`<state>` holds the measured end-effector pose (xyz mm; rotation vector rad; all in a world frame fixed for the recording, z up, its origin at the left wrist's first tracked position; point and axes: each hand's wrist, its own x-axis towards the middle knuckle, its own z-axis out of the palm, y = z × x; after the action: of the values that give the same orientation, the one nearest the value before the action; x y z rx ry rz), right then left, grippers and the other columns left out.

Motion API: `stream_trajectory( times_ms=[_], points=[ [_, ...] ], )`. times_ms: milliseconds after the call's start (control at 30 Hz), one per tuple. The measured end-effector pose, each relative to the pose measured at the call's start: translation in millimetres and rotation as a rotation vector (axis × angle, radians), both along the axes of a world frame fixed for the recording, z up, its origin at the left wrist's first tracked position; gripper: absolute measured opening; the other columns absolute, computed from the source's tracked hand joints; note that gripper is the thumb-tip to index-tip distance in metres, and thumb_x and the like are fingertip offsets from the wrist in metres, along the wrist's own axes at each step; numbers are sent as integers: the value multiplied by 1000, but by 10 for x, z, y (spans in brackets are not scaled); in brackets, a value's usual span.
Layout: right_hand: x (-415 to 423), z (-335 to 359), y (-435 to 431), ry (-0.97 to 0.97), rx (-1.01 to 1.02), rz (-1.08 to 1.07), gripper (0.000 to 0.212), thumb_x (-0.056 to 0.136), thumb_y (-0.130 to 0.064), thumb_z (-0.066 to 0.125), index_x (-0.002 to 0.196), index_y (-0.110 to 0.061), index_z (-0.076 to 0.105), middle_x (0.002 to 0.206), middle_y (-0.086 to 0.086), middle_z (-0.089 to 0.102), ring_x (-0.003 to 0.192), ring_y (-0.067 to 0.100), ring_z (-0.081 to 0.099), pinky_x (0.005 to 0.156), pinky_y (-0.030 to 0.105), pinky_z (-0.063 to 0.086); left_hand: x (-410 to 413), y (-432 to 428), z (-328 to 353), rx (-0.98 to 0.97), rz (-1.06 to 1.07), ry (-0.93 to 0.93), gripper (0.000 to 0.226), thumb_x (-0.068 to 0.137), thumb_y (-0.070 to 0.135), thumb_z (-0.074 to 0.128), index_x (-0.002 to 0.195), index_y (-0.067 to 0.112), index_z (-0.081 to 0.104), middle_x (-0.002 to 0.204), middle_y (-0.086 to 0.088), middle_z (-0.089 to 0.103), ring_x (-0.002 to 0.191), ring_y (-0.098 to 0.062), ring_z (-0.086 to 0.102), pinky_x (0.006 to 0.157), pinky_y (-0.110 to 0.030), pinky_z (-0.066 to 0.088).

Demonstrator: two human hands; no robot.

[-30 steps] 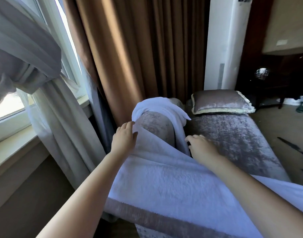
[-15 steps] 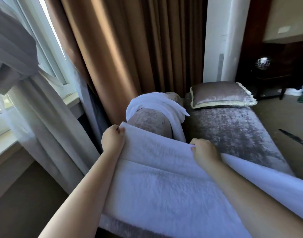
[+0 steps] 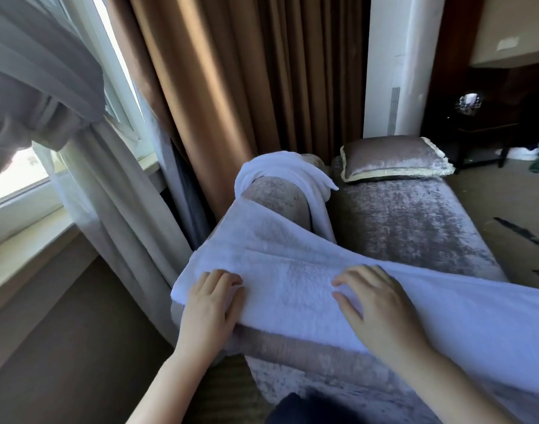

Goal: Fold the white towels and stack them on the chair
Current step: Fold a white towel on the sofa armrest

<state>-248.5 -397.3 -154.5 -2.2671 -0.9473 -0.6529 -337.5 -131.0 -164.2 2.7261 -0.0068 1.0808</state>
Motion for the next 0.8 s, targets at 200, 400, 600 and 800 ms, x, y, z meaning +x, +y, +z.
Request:
stream_trajectory(
  times_ms=[200,400,600,800],
  points=[
    [-352,-387,-92,-50,-39,-109,18,80,-33,72,90,-20,64,101,-8,58,96,13,54,83,26,36,-309,161,-195,-12,232,-29,19,90,15,49,103,9,62,109,-3,61,100,-23,51,74,-33,50],
    [-382,-467,35,-87,56,-194,13,80,-20,75,74,-17,64,101,-2,62,98,18,51,85,31,36,-225,233,-194,84,378,2,14,79,0,58,90,9,62,97,-6,59,84,-30,55,73,-44,47],
    [-511,-505,-7,-112,58,-166,25,85,-32,46,72,-19,63,102,-3,65,101,15,50,89,29,33,-323,219,-214,55,396,-1,28,70,-13,64,87,8,59,96,-9,57,84,-32,52,71,-45,44],
    [-531,-513,-80,-69,68,-105,25,89,-34,48,82,-19,66,109,-4,63,106,14,53,92,28,36,-352,99,-161,20,387,-1,12,83,6,56,92,10,63,101,-7,59,91,-33,55,80,-45,42]
  ],
)
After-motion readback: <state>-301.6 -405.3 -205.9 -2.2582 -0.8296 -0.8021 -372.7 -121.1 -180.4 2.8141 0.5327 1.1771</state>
